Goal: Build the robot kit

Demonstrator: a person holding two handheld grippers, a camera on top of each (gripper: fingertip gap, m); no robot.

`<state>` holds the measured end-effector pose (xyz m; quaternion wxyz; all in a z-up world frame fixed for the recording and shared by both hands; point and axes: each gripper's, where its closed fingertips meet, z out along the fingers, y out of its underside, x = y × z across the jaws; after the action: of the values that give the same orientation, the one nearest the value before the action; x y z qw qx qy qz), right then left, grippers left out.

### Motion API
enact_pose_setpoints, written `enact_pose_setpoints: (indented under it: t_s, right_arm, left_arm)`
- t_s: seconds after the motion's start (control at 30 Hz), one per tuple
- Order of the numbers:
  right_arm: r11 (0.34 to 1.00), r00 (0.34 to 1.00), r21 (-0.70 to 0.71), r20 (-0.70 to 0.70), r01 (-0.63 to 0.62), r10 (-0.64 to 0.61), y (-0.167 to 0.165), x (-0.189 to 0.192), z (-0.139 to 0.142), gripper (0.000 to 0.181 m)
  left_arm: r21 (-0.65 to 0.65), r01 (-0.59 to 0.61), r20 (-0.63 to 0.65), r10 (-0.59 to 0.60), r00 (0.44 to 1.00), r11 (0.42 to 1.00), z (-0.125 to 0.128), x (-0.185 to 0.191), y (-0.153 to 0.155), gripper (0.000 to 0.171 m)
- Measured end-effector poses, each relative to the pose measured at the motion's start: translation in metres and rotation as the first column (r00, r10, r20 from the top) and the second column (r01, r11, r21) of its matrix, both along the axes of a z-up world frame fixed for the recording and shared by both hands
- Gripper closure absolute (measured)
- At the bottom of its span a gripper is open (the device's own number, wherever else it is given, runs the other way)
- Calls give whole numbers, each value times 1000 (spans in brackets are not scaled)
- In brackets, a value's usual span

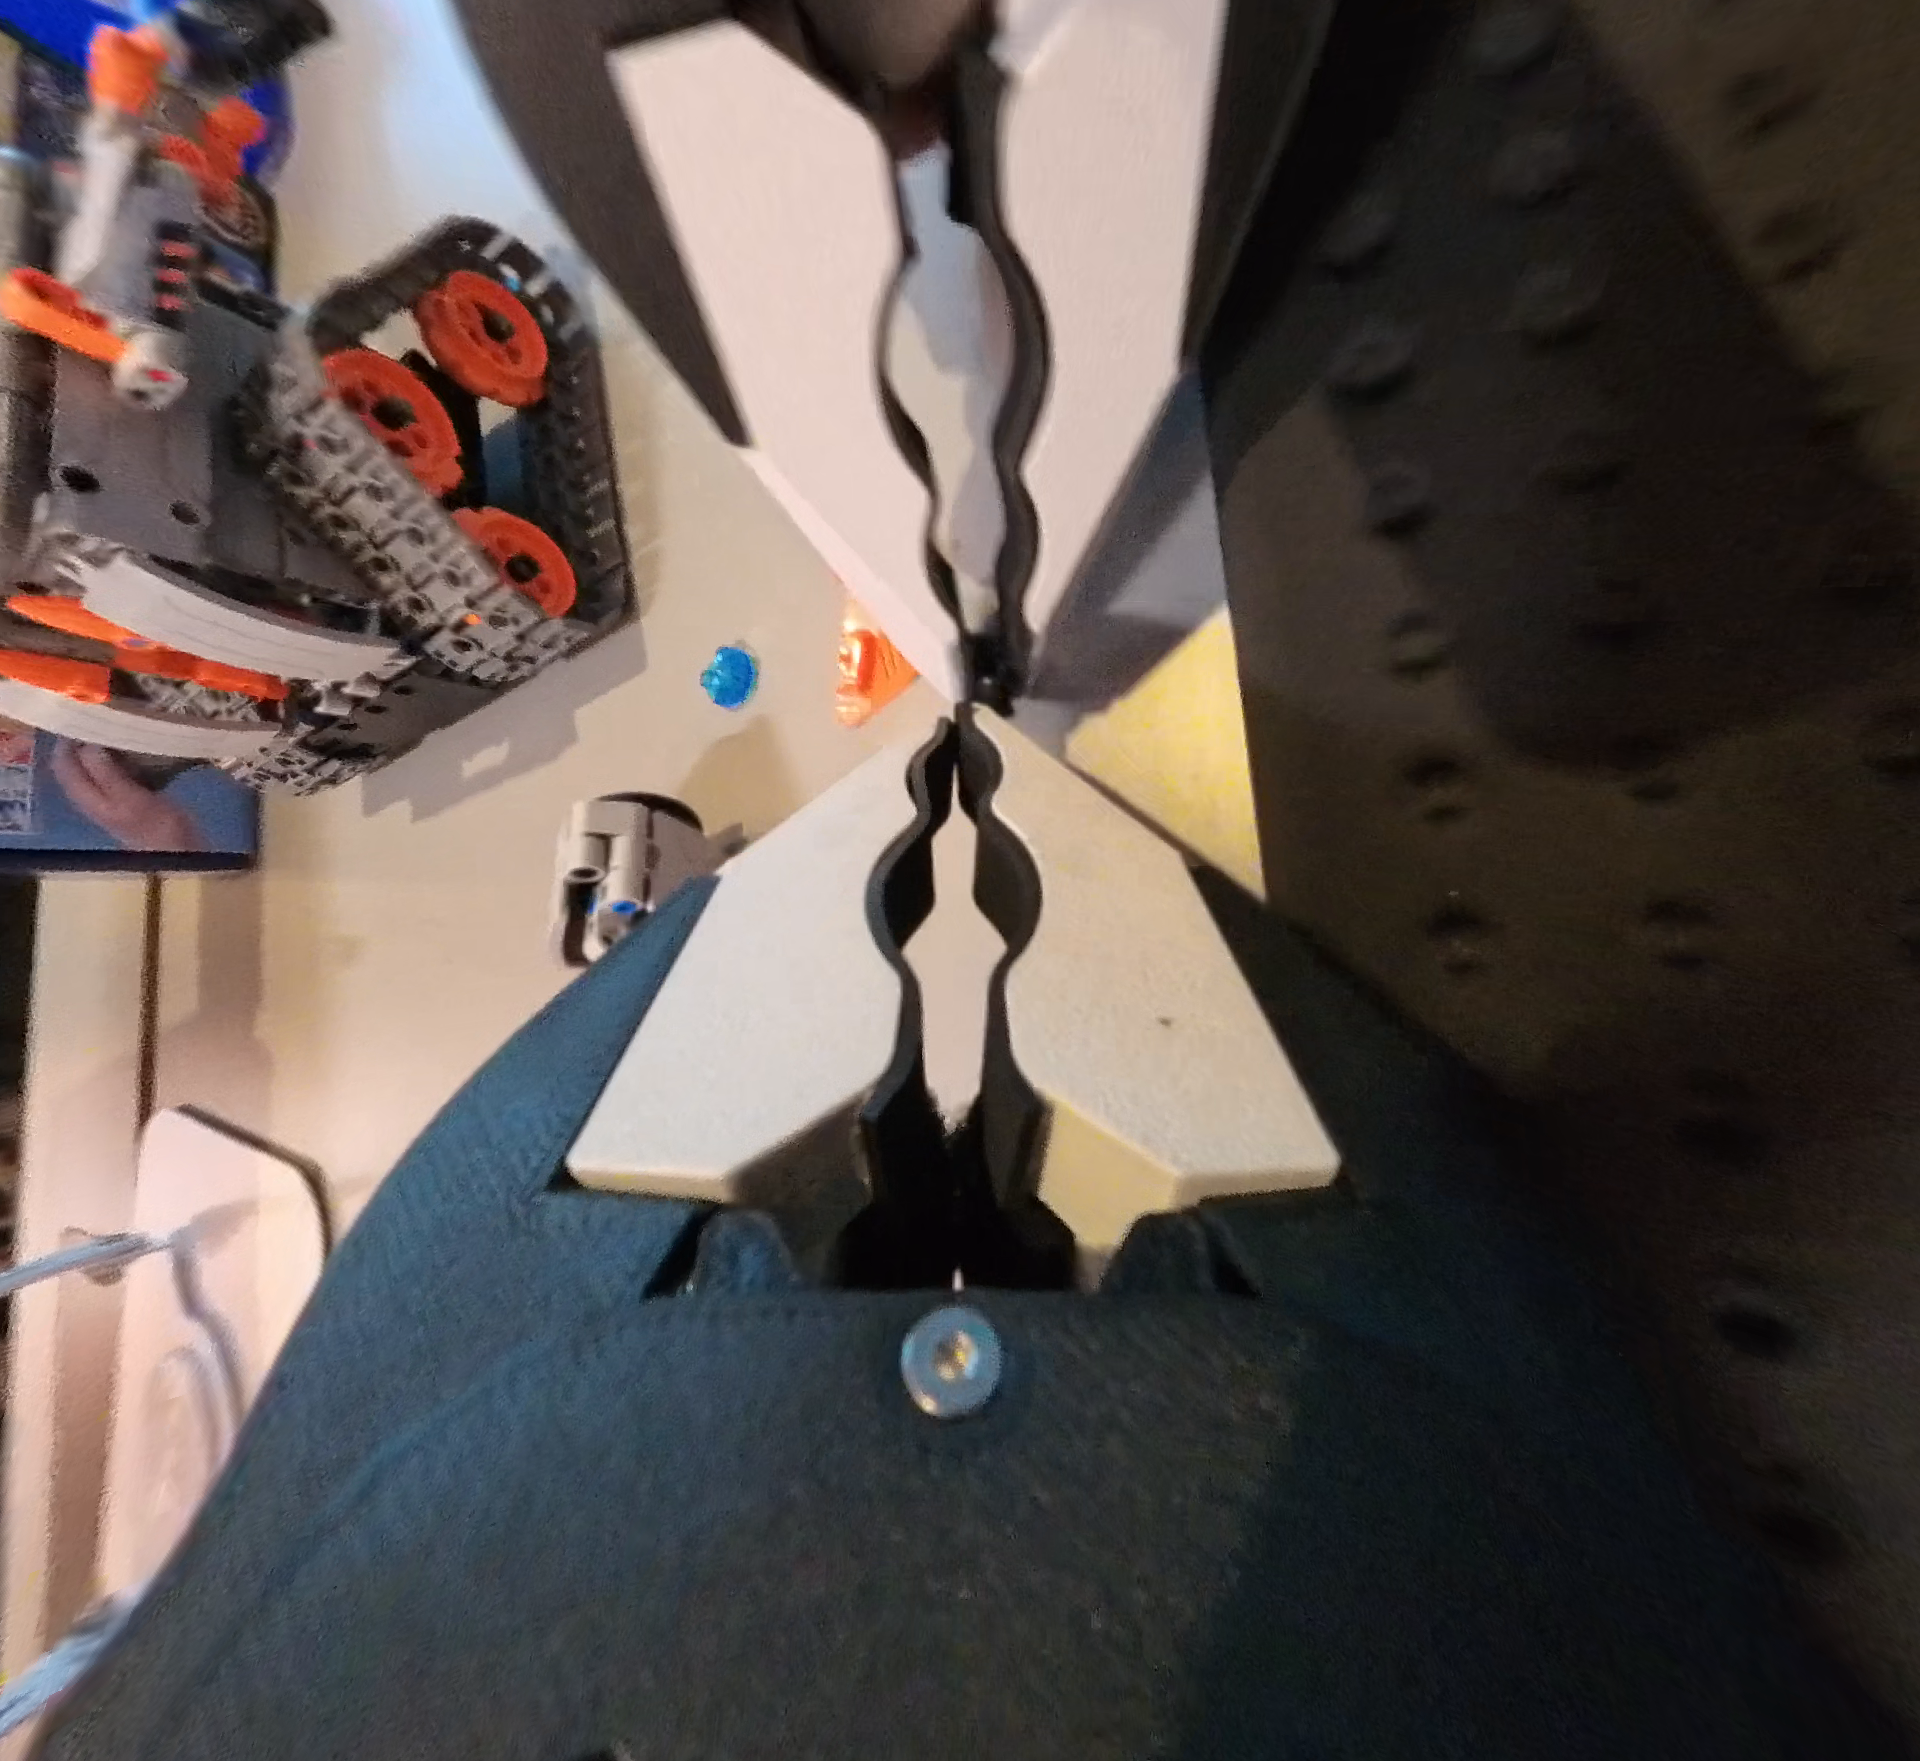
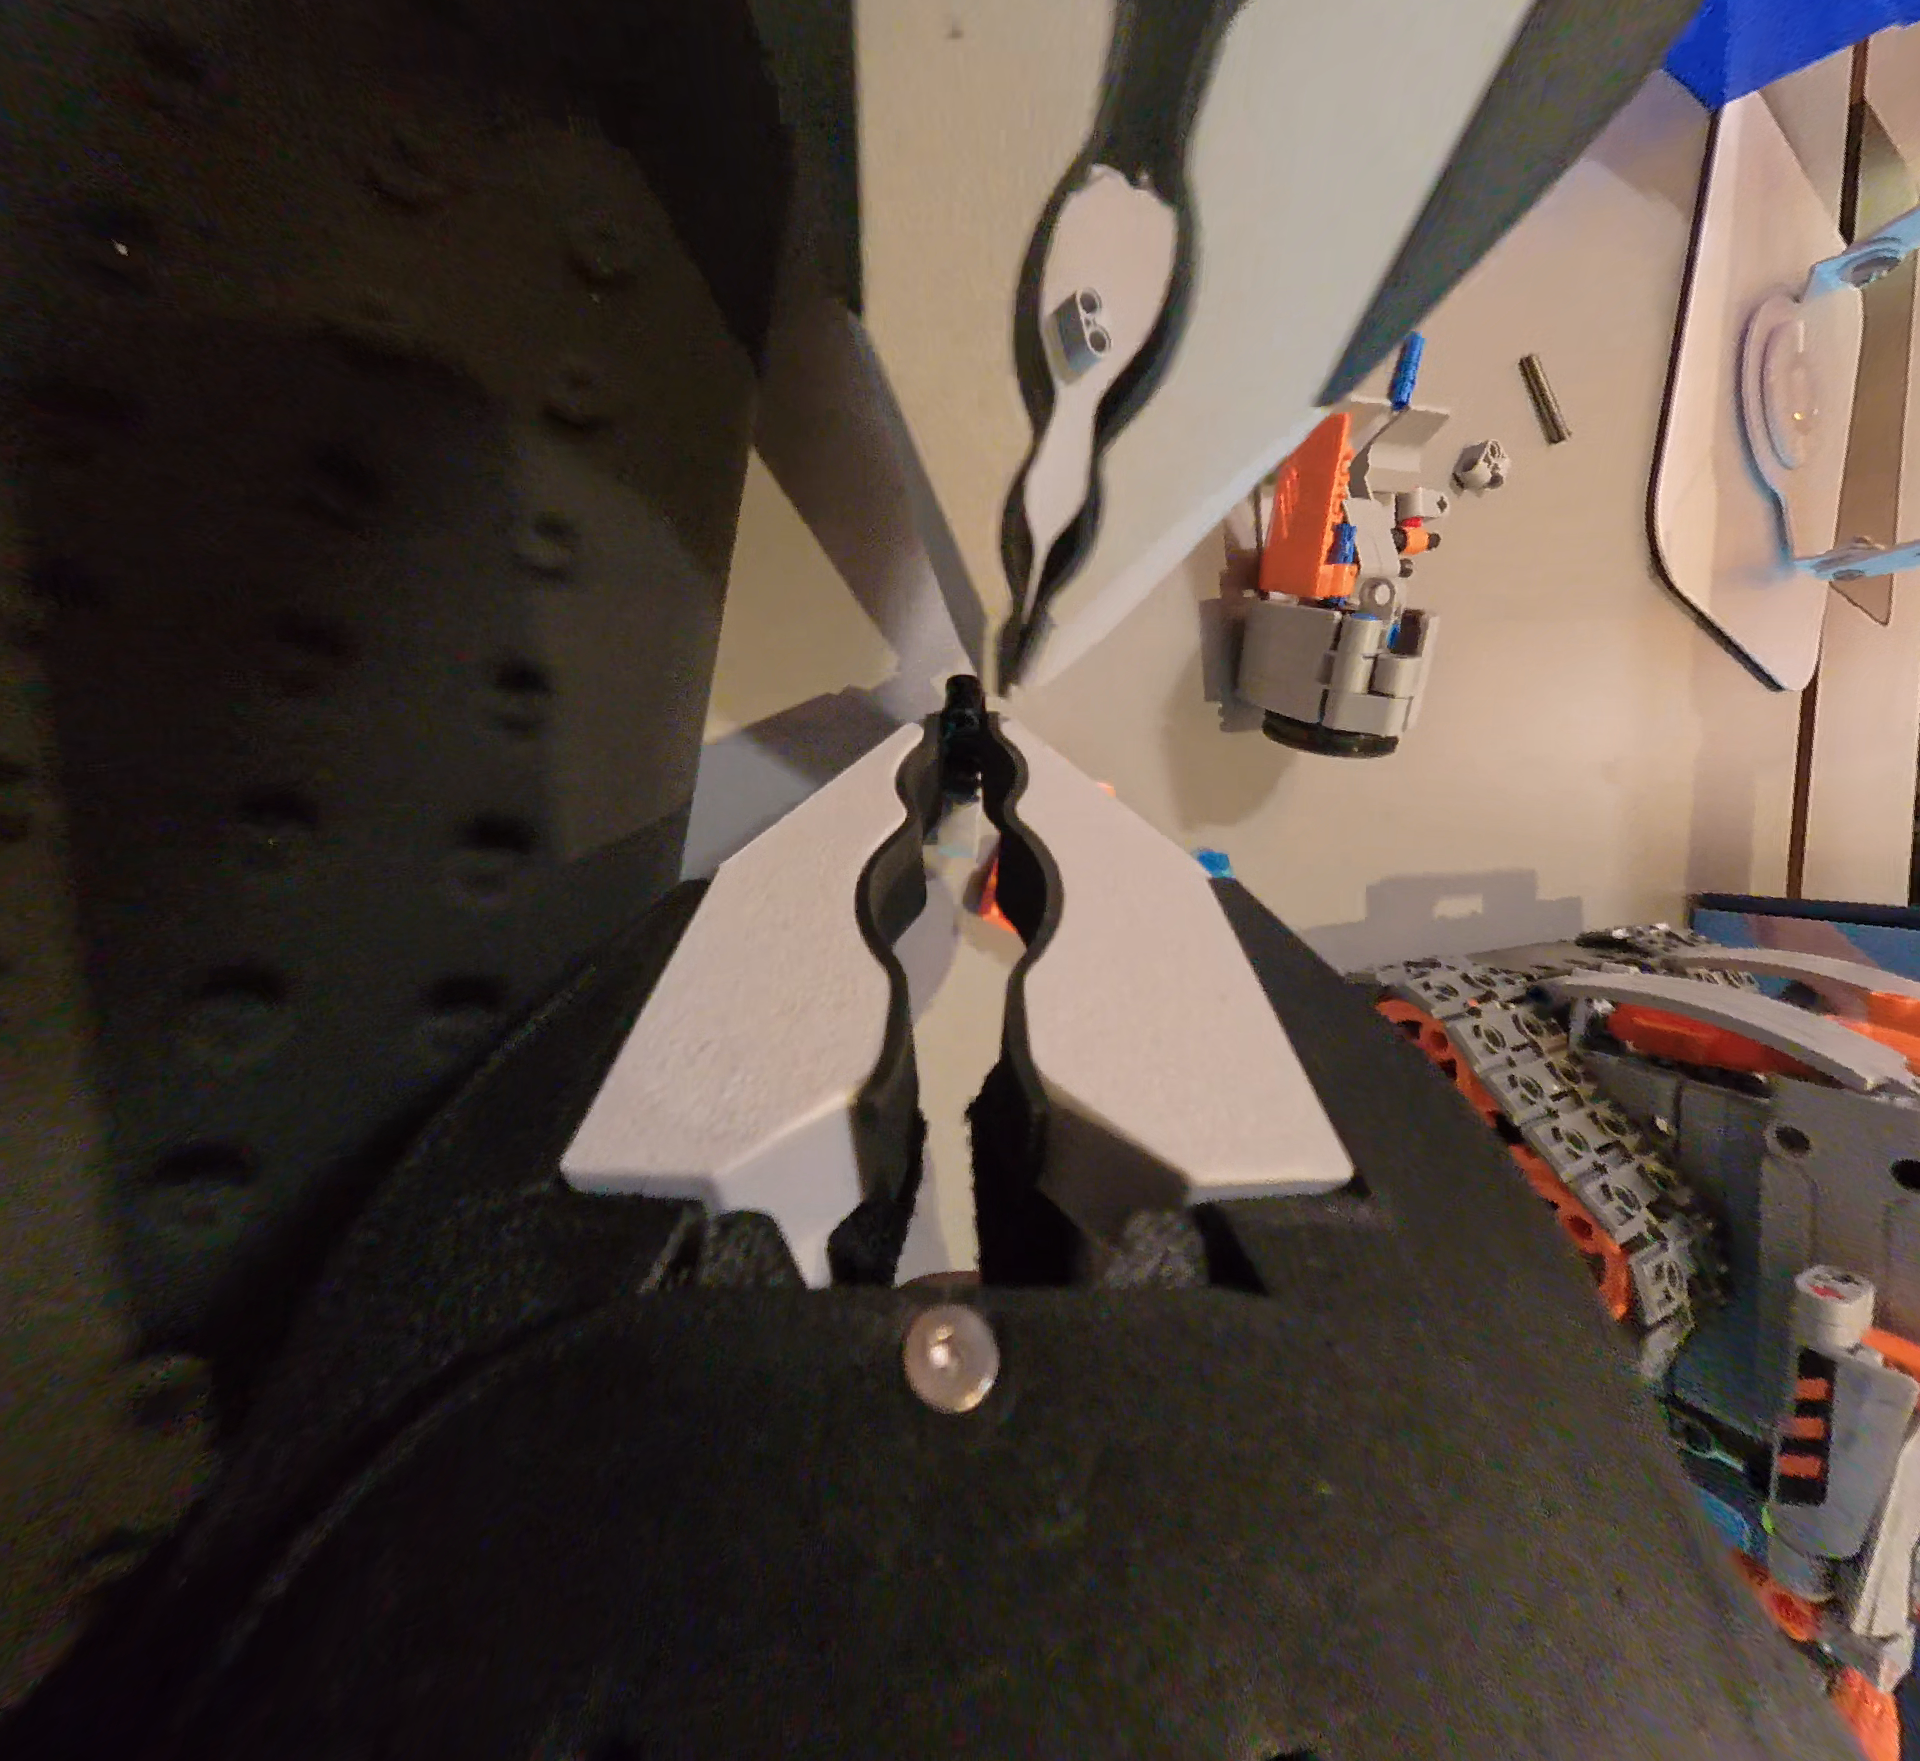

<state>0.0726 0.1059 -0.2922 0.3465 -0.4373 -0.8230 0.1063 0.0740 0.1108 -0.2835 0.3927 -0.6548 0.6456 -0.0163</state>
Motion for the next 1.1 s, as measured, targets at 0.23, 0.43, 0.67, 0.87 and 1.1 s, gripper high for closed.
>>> enact_pose_setpoints:
  t_s: [0.23, 0.43, 0.67, 0.87, 1.1]
  right_arm:
    - [997, 1000, -74, -8, 8, -8, 2, 5, 2, 177]
    - [978, 997, -207, -73, 15, -31, 4, 10, 18, 177]
    - [962, 997, -273, -77, 9, -32, 2, 10, 18, 176]
    - [955, 996, -296, -83, 4, -30, 2, 8, 17, 177]
    - [953, 995, -304, -95, -7, -23, 1, 8, 19, 177]
  left_arm:
    - [-66, 1, 35, 2, 999, 998, 1, -9, -3, 171]
    - [-165, -29, 101, 46, 994, 986, 9, -24, -1, 171]
    - [-199, -147, 110, 172, 979, 969, 29, -63, 9, 165]
    - [-184, -246, -8, 249, 969, 952, 33, -95, 3, 160]
    - [-231, -363, -205, 320, 925, 903, 30, -142, -24, 155]
